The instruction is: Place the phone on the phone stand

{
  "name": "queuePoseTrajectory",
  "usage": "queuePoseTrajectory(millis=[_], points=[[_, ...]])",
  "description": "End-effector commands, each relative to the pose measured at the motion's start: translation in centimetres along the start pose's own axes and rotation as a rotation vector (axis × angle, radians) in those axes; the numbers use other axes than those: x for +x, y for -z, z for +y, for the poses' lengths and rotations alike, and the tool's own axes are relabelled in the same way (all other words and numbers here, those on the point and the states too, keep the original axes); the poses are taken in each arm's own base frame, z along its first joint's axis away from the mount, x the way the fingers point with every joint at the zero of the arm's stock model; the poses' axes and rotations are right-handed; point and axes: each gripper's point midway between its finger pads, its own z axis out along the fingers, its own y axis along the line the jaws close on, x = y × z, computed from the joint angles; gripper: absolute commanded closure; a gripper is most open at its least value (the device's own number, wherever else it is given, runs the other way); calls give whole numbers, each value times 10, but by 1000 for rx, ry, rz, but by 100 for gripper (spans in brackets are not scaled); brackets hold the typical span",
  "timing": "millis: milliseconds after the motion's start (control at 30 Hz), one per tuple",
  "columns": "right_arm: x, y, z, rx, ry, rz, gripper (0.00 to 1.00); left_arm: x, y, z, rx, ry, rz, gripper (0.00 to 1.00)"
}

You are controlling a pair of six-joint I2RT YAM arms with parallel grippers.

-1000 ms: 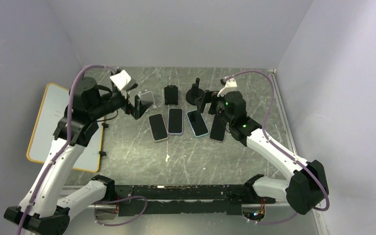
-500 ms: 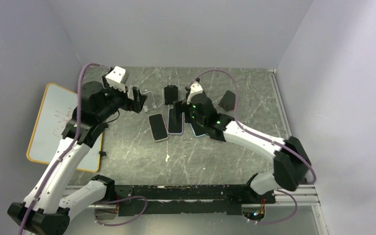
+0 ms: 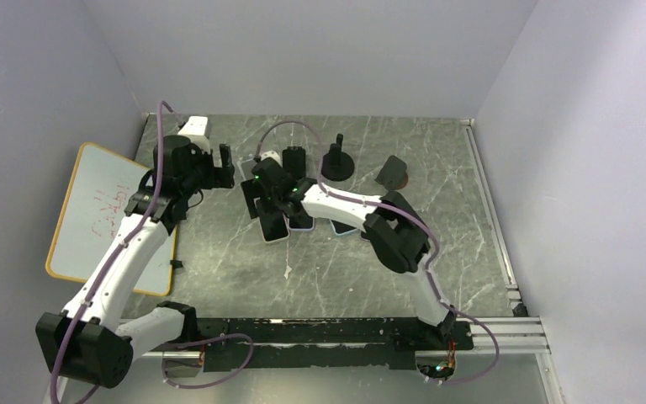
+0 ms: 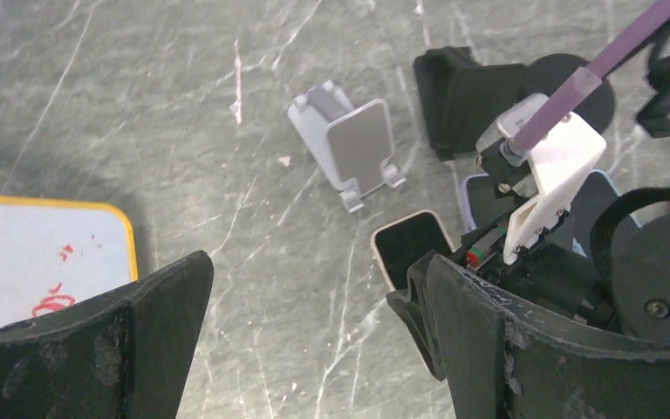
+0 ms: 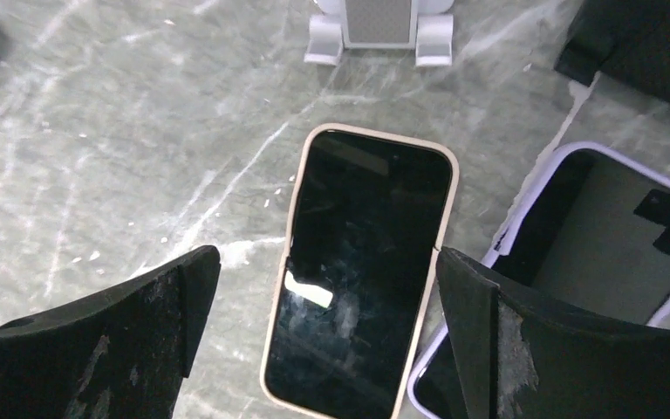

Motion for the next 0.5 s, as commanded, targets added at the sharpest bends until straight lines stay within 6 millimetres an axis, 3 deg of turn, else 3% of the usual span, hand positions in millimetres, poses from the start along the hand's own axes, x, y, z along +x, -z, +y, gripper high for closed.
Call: queuePoseTrajectory(millis=[0, 267, 467], points=[[10, -11, 4, 38, -7, 63, 0, 19, -4, 5, 25, 60, 67, 3], [25, -27, 0, 74, 7, 106, 0, 44, -15, 8, 41, 86, 133, 3], [16, -14, -3, 77, 13, 33, 0, 51, -17, 6, 54, 82, 145, 3]])
